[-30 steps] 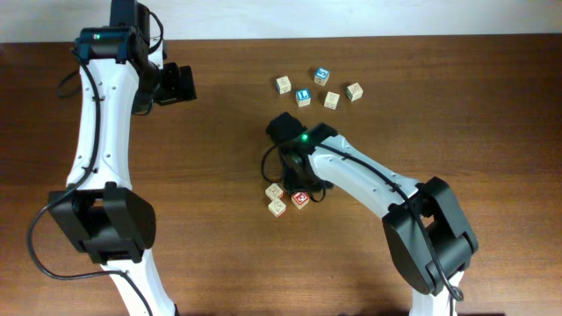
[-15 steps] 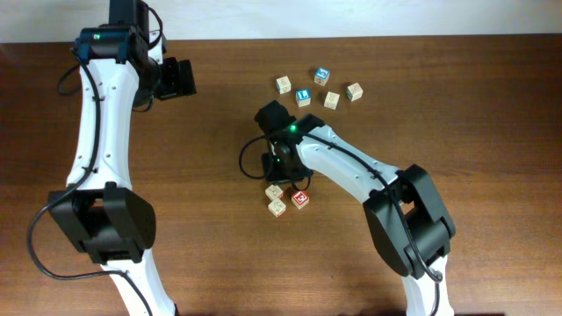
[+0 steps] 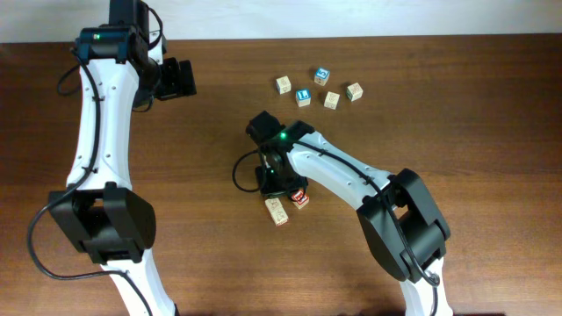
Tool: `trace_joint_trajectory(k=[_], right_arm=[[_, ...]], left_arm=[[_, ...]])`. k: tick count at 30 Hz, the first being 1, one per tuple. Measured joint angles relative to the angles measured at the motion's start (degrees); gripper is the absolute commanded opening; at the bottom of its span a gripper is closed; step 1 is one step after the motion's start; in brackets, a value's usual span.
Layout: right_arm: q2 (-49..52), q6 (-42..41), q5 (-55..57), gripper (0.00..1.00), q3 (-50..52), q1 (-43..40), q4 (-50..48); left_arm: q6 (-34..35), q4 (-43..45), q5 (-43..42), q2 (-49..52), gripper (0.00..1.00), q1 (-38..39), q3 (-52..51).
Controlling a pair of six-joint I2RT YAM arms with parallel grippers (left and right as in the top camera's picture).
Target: Rotate 3 blocks
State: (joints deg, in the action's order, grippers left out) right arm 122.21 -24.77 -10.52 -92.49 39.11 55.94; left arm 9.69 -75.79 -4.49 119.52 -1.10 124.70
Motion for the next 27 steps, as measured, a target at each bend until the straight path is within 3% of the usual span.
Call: trace_joint_trajectory(k=[7, 19, 21, 23, 27], right_arm=[[0.5, 1.4, -0.3, 0.25, -14.1, -0.4, 16.7], [0.5, 0.7, -2.1, 0.26, -7.9, 4.8, 26.9], [0.5, 0.5, -2.3, 0.2, -6.9, 4.8, 27.4], [0.5, 0.3, -2.5, 0.06, -5.4, 4.8, 27.3], [0.5, 0.0, -2.7, 0.04, -2.1, 5.0, 23.4]], left_arm=[[0.0, 0.0, 0.0, 0.0, 0.97, 0.0, 0.0], [0.0, 0.2, 0.0, 0.0, 0.98, 0.0, 0.0], [0.0, 0.2, 0.0, 0.0, 0.98, 0.0, 0.0], [0.0, 0.2, 0.0, 0.0, 0.98, 0.0, 0.0], [0.0, 0.2, 0.0, 0.0, 0.98, 0.0, 0.0]])
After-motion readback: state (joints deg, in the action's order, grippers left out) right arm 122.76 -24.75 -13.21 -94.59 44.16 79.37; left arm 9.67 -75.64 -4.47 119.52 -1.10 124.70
